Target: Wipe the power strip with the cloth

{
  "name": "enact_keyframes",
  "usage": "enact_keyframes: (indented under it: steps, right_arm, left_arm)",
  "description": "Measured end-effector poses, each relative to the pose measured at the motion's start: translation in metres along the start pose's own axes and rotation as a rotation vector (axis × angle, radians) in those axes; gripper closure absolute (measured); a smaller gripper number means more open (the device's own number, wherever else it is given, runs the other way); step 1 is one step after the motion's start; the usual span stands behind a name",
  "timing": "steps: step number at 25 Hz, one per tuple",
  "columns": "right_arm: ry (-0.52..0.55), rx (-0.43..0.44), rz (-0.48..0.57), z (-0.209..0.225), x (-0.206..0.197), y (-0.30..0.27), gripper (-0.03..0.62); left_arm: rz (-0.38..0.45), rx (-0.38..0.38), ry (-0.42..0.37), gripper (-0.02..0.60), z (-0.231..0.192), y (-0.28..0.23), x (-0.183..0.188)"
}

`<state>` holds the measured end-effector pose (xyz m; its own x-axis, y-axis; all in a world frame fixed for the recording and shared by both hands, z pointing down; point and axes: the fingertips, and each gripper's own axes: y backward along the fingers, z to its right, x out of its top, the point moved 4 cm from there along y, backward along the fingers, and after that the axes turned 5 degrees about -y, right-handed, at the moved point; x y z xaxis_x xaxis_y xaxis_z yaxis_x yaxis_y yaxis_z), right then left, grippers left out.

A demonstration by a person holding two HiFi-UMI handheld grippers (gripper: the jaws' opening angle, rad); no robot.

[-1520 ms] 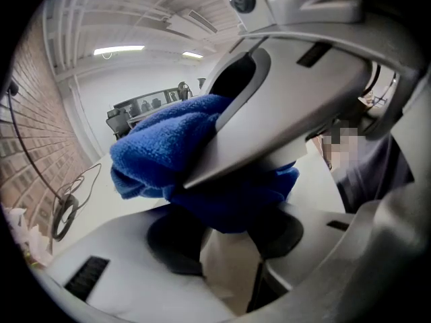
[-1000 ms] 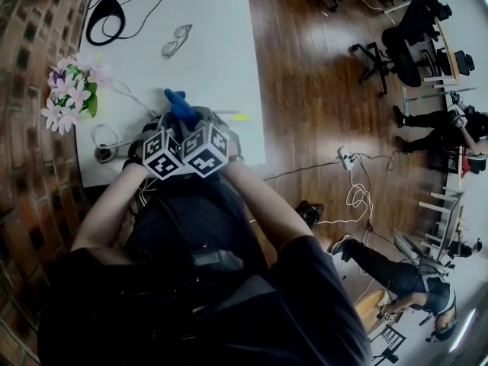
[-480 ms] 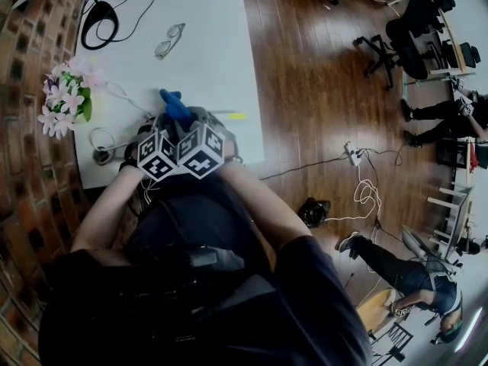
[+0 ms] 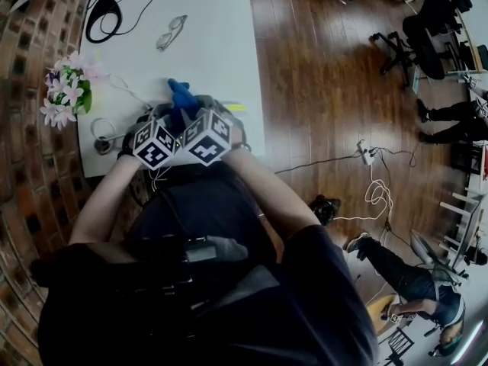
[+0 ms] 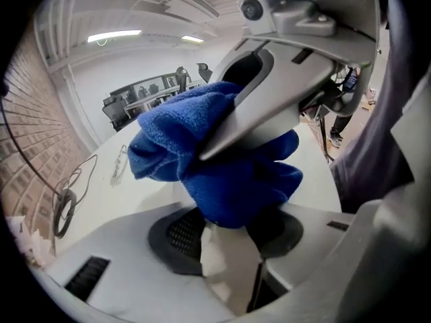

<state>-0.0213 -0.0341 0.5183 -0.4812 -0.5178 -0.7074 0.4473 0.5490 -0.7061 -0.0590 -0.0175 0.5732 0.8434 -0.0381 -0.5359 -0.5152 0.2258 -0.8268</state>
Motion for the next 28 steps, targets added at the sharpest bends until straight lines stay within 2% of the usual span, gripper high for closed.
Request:
enact_keyframes:
  steps: [12, 28]
  right_arm:
    - [0.033, 0.027, 0.010, 0.003, -0.007, 0.006, 0.559]
    - [-0.013, -0.031, 0.009, 0.029, -0.030, 0.028, 0.559]
  left_arm:
    - [-0.031, 0.029, 0.042, 0.399, 0.002, 0.000, 0.001]
    - [-0.040, 0.044, 0.074, 0.399, 0.003, 0.000, -0.001]
